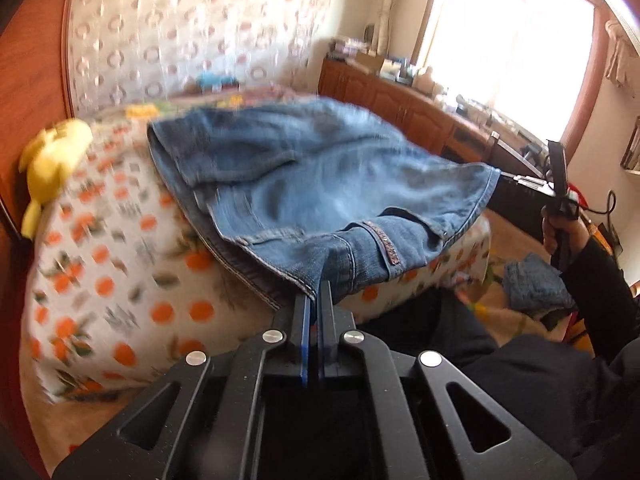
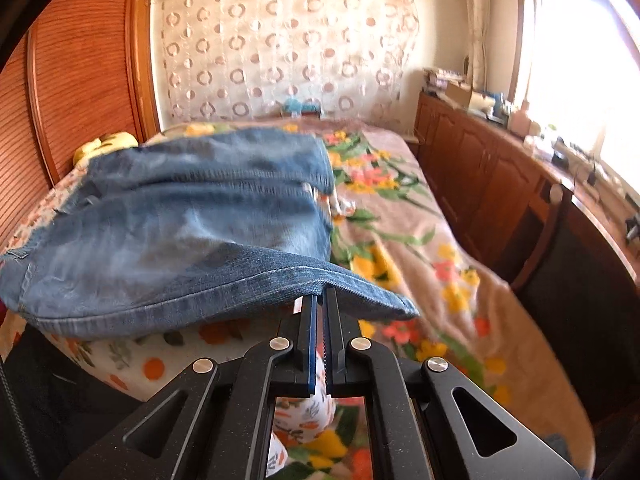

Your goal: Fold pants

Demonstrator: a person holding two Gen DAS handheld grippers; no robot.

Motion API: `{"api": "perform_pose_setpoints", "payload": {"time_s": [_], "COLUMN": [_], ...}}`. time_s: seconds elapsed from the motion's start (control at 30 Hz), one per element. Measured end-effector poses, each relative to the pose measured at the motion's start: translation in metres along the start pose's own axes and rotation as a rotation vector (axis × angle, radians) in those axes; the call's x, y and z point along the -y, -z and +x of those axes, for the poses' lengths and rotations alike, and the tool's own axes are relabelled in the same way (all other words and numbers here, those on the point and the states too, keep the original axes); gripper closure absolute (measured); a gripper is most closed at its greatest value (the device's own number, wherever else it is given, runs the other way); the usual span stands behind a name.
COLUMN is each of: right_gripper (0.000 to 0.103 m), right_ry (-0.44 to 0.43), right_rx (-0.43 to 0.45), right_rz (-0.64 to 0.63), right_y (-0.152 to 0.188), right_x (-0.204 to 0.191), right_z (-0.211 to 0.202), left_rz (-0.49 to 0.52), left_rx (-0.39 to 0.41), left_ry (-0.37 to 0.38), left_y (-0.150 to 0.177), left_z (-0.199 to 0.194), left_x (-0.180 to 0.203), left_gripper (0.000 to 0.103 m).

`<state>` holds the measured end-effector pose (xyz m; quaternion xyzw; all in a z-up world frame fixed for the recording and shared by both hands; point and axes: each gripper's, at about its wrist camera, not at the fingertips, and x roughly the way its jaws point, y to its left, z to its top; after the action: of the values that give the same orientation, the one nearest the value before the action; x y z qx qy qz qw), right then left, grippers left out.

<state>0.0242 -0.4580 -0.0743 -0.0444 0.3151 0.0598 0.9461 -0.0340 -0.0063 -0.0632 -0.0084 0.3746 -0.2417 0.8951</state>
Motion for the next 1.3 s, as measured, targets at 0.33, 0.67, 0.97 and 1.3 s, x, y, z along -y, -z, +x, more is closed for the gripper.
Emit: {"api": "perform_pose_setpoints", "payload": {"time_s": [0.33, 0.67, 0.97, 1.3], "right_gripper": [0.101, 0.101, 0.101, 0.101], "right_ry": [-0.004, 0.018, 0.074, 0.113], "right_rx": [0.124, 0.202, 0.23, 0.237], "right_rz": [-0.117, -0.202, -0.226, -0.256], "right_y": [-0.025, -0.055, -0.095, -0.135], "right_x": [-0.005, -0.02, -0.035, -0.064], "right_z": [-0.075, -0.071, -0.004, 0.085], "left_rz": [0.022, 0.006, 0.004, -0.03], "left_rx": [0.144, 0.202, 0.256, 0.18], "left_ry": [-0.054, -0.094, -0.152, -0.225], "left_y": [-0.036, -0.068, -0.123, -0.177], "left_z": [-0.076, -0.059, -0.022, 0.056], "left_x": [-0.001, -0.025, -0.062, -0.129], "left_gripper": [0.1, 0.1, 0.1, 0.1]}}
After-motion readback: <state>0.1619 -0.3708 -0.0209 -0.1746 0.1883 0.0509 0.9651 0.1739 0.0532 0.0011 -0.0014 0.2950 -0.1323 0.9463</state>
